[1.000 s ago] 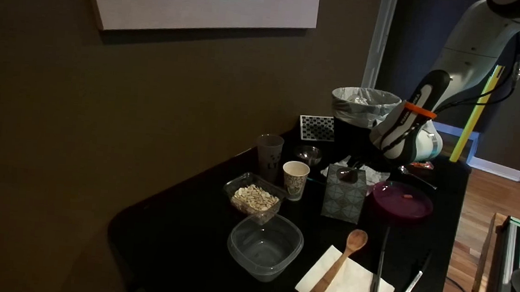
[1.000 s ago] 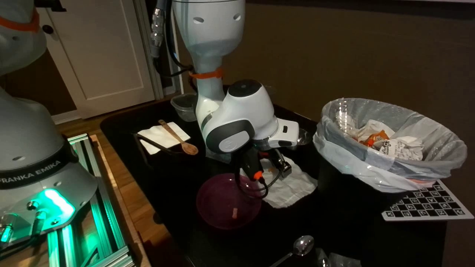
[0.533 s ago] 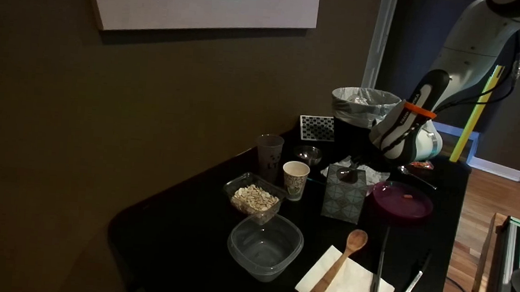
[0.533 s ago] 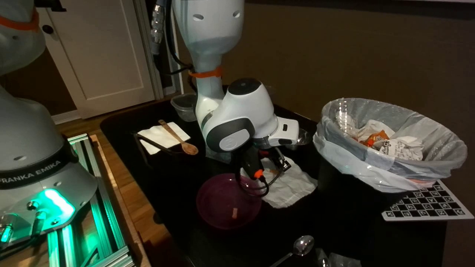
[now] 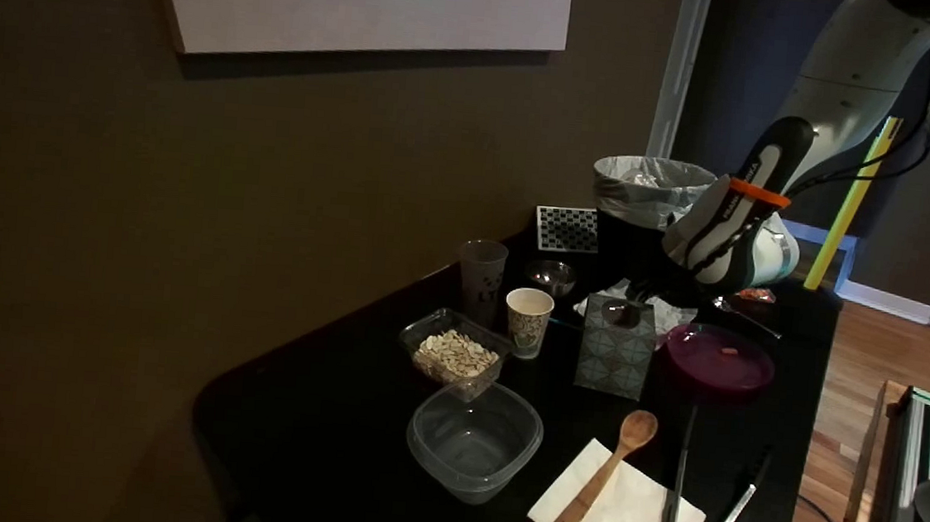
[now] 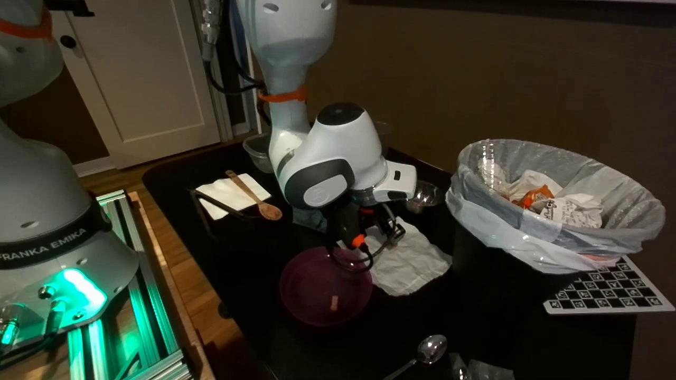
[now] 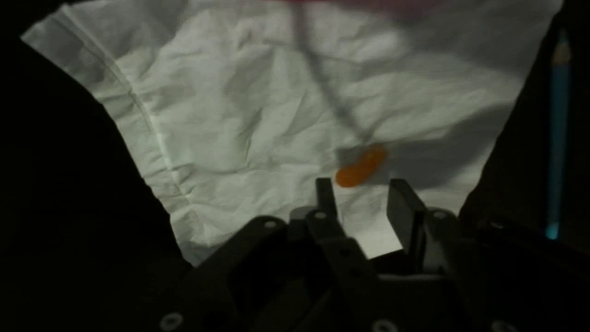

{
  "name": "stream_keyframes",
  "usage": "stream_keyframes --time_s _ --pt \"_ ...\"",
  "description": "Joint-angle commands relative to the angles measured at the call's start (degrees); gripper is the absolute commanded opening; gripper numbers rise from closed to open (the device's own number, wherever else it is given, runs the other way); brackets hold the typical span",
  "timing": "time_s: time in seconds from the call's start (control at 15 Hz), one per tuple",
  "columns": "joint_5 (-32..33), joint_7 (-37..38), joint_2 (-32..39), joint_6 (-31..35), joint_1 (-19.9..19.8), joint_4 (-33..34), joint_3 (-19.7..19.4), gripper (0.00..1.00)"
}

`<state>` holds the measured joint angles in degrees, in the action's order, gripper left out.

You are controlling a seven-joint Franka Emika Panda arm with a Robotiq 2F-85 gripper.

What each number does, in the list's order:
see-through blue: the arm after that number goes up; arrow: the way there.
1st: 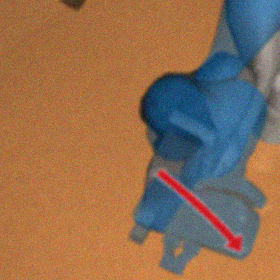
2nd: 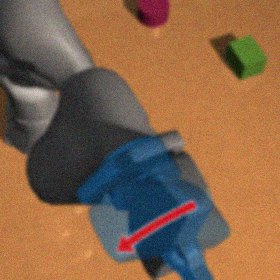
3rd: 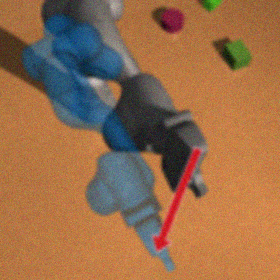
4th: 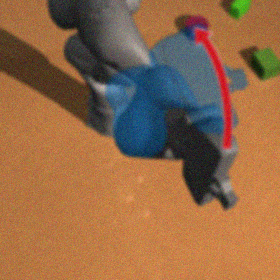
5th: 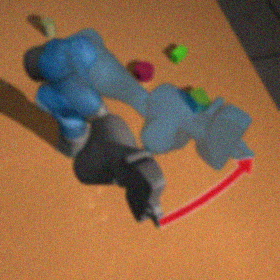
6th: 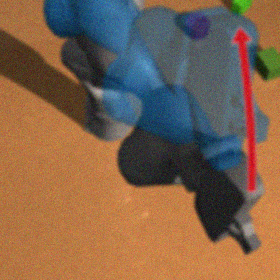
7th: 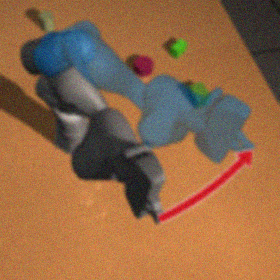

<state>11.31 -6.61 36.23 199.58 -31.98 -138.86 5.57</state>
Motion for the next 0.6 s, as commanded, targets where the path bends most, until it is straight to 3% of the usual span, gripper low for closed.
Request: stream_keyframes --time_s 0.0,0.27,0.47,0.53 --pt "4.76 2.83 -8.91 -8.79 -4.23 -8.1 3.78 0.69" --pt "2.34 -0.12 -17.15 -19.14 -8.28 -13.34 7.99 0.99" --pt "2.99 -2.41 -21.34 -27.24 -12.46 -14.76 11.3 1.0" --pt "3.09 -3.61 -22.56 -29.94 -12.26 -14.91 10.71 1.0"
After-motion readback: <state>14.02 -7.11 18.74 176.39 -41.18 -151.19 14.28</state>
